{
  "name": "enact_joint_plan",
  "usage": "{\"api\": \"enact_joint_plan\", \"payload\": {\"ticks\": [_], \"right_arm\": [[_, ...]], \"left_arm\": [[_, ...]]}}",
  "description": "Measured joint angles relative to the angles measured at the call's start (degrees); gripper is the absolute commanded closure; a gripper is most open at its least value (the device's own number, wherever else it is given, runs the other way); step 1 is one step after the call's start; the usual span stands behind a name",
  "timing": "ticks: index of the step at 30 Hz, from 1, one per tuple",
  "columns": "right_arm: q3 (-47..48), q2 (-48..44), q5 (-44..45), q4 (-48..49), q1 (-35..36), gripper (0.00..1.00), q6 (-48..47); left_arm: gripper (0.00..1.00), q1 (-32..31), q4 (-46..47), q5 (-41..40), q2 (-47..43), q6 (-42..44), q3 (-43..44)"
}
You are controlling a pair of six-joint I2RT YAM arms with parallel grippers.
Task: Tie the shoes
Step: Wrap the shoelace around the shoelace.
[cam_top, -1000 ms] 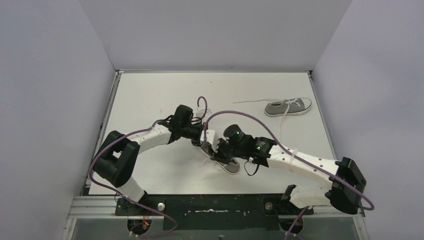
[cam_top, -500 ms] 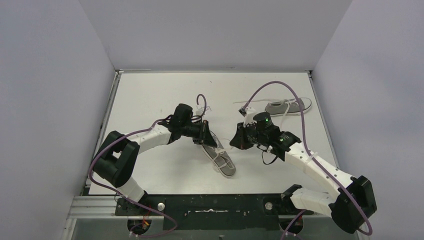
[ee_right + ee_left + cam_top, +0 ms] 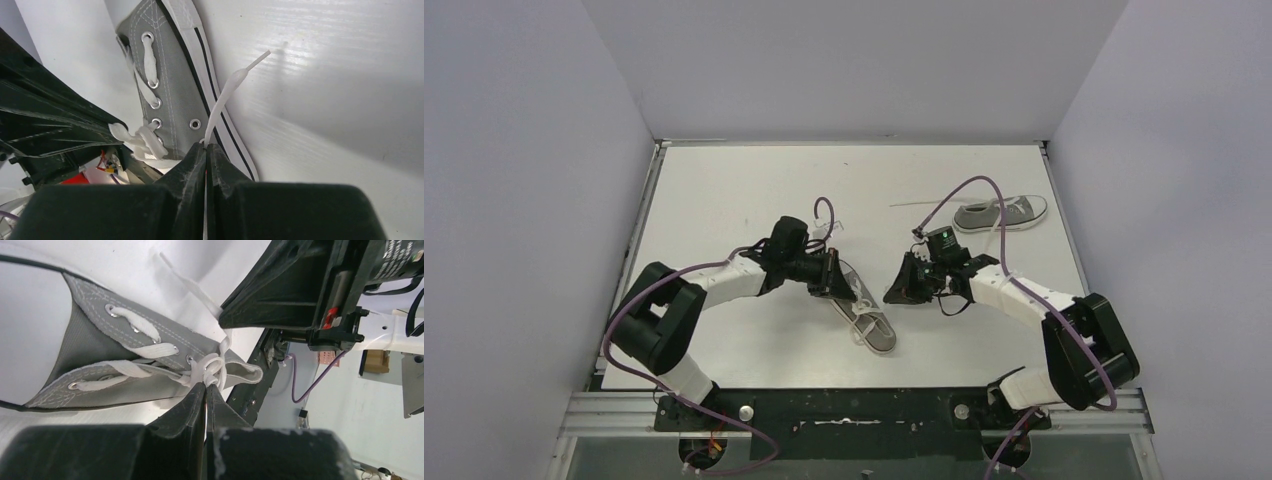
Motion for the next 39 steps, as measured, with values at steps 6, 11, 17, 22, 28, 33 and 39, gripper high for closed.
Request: {"api": "enact_joint_plan", "payload": {"ticks": [6,11,17,22,28,33,39], "right_arm": [[-1.3,1.5,-0.9,4.5,-0.3,1.00,2.6],[-1.8,1.3,-0.9,4.5,-0.8,1.00,3.6],[-1.2,-2.4,-1.0,2.8,-1.9,1.00,3.2],[-0.6,-2.8,-2.1,3.8,-2.0,1.00,3.4],[-0.5,-2.8,-2.8,5.7,-2.0,1.00,4.1],[2.1,-2.8,-1.4,4.4,-2.3,1.00,3.3],[5.2,-3.8,6.1,-3.5,-3.0,1.00,0.0]], "left_arm": [[1.00,-0.9,2.8,-1.1,0.0,-2.3,-2.4],[1.00,-1.1,6.2,-2.0,0.0,-4.3,-3.7],[1.00,-1.1,6.9,-3.3,-1.1,-5.1,-5.4],[0.98,-1.1,8.0,-3.6,-1.7,-5.6,-5.7],[1.00,-1.1,9.8,-3.6,-1.8,-6.0,-6.9],[1.00,-1.1,10.3,-4.9,-3.9,-6.0,-9.5],[1.00,-1.1,10.4,-7.1,-8.5,-6.0,-12.3]]}}
